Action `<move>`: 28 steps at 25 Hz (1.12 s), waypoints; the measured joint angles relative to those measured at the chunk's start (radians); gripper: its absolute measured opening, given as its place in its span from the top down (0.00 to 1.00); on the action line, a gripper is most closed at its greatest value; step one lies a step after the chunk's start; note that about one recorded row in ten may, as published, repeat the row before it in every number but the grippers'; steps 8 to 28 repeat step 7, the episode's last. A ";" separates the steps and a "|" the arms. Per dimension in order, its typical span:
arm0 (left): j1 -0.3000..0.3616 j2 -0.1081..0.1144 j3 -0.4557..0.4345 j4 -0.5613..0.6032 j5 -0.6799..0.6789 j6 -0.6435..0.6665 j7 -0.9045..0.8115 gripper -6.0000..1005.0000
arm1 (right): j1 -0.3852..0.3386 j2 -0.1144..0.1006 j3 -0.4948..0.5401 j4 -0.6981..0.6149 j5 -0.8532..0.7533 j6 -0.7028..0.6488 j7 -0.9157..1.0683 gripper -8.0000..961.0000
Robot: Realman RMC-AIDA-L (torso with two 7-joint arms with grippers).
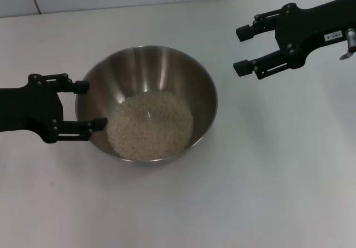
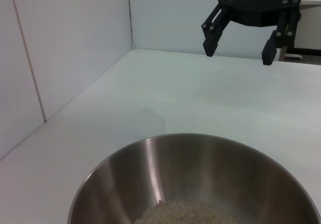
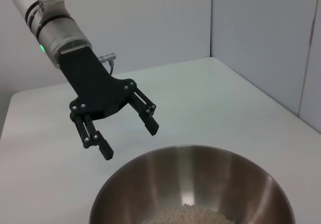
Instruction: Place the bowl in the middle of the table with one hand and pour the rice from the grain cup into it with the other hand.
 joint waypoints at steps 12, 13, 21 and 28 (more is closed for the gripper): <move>-0.001 0.000 0.000 0.000 0.000 0.000 0.000 0.19 | 0.004 0.002 0.003 -0.021 -0.021 0.014 -0.001 0.17; -0.001 0.000 0.000 0.000 0.000 0.000 0.000 0.19 | 0.004 0.002 0.003 -0.021 -0.021 0.014 -0.001 0.17; -0.001 0.000 0.000 0.000 0.000 0.000 0.000 0.19 | 0.004 0.002 0.003 -0.021 -0.021 0.014 -0.001 0.17; -0.001 0.000 0.000 0.000 0.000 0.000 0.000 0.19 | 0.004 0.002 0.003 -0.021 -0.021 0.014 -0.001 0.17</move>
